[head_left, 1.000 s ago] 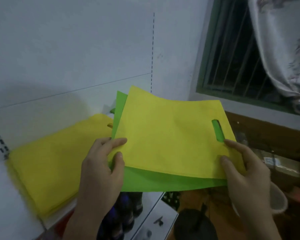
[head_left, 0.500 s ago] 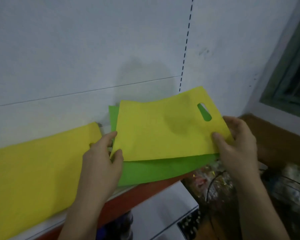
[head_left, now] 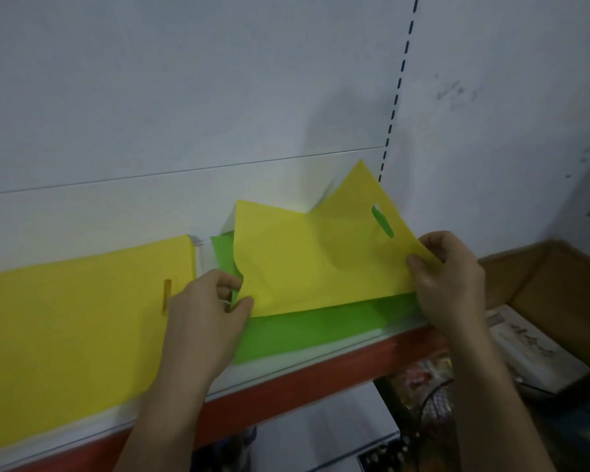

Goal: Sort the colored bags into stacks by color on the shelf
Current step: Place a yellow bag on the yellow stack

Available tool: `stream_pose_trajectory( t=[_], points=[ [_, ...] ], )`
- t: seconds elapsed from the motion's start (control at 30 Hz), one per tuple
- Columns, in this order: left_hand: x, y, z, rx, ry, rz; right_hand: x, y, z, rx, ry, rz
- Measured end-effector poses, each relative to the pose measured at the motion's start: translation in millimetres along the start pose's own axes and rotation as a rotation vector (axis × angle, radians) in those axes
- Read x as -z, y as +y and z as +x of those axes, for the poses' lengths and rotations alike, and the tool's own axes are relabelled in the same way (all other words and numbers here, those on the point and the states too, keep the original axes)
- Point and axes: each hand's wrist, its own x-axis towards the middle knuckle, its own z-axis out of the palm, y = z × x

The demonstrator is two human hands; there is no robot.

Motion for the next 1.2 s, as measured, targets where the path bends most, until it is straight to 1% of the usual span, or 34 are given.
stream_pose_trajectory(
  t=[0.07,0.17,0.3,0.37,0.47,0.63,0.8,0.97,1.07,1.2],
  points=[
    [-3.5,1.8,-0.1,-0.041,0.014,0.038,-1.0,4.6,0.7,-0.016,-0.012,-0.028],
    [-7.0,3.9,-2.0,-0.079,0.026,0.068,1.7,9.9,0.8,0.027,0.056,-0.043],
    [-0.1,10.0,-4.7,-0.121,0.06,0.039,13.7,9.2,-1.0,0.014,0.104,0.031],
    [6.6,12.3,-5.7,-0.151,0.092,0.019,18.3,5.7,-4.1,0.037,0.128,0.069],
    [18.7,10.4,-9.0,-0.136,0.146,0.002,18.4,-5.1,-10.5,0.056,0.136,0.151],
    [54.2,-17.5,-18.0,-0.022,0.229,-0.019,-5.2,-40.7,-33.8,0.082,0.007,0.307],
    [101.3,-64.8,-33.8,0.078,0.347,0.041,-46.5,-81.0,-62.1,0.084,-0.201,0.452],
    [148.1,-114.1,-55.5,0.209,0.47,0.111,-88.2,-119.9,-98.2,0.149,-0.352,0.461],
    [174.0,-141.7,-63.1,0.271,0.496,0.144,-111.3,-138.5,-120.1,0.182,-0.434,0.417],
    [197.1,-167.5,-70.7,0.277,0.47,0.144,-130.4,-161.0,-146.0,0.247,-0.395,0.294]
  ],
)
